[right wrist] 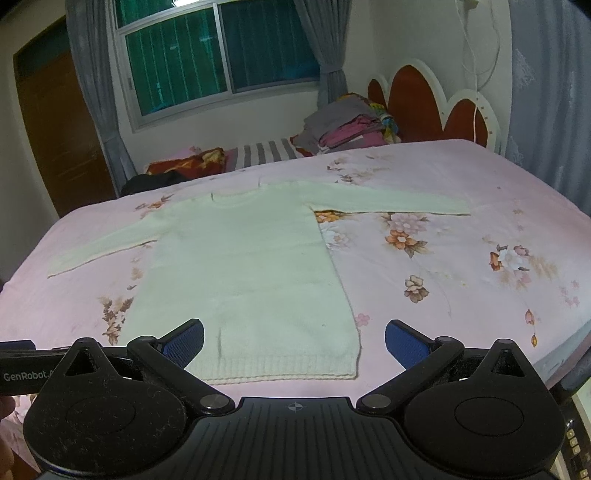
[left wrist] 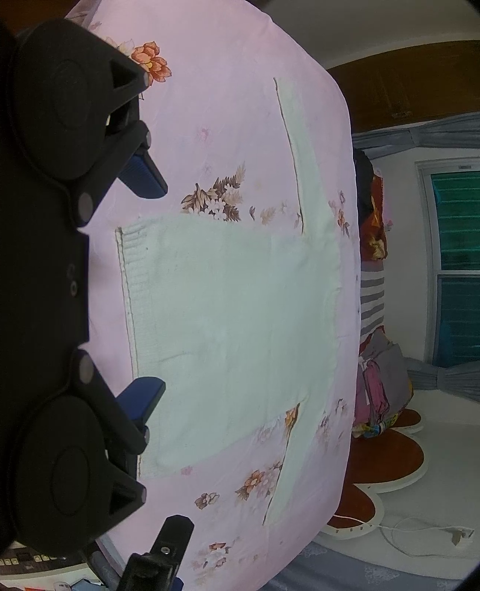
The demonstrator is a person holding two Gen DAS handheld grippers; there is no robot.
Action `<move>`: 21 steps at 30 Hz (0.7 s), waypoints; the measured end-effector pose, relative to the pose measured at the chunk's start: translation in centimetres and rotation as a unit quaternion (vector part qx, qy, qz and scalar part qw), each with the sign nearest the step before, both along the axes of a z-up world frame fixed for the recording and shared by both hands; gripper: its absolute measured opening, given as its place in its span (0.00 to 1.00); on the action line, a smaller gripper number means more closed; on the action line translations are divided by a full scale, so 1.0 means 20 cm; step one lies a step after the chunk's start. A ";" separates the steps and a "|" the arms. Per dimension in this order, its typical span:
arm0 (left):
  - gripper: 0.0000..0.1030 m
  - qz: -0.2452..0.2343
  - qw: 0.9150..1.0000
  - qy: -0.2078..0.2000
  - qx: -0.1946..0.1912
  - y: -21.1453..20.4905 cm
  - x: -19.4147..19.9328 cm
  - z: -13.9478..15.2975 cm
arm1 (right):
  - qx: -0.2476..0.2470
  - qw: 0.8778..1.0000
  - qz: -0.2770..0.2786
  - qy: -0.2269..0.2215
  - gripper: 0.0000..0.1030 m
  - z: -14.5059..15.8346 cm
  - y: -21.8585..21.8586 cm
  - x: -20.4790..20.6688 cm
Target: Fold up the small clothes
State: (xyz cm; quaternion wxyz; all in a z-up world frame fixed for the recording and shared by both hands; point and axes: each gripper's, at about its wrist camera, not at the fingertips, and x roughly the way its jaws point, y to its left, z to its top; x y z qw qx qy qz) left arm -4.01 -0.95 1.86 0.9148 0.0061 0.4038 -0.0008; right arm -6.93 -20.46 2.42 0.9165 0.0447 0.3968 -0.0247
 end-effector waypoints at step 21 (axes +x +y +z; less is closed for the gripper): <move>1.00 0.000 1.000 0.005 -0.007 -0.02 0.00 -0.01 | 0.009 1.000 -0.003 0.003 1.00 -0.01 -0.03 0.00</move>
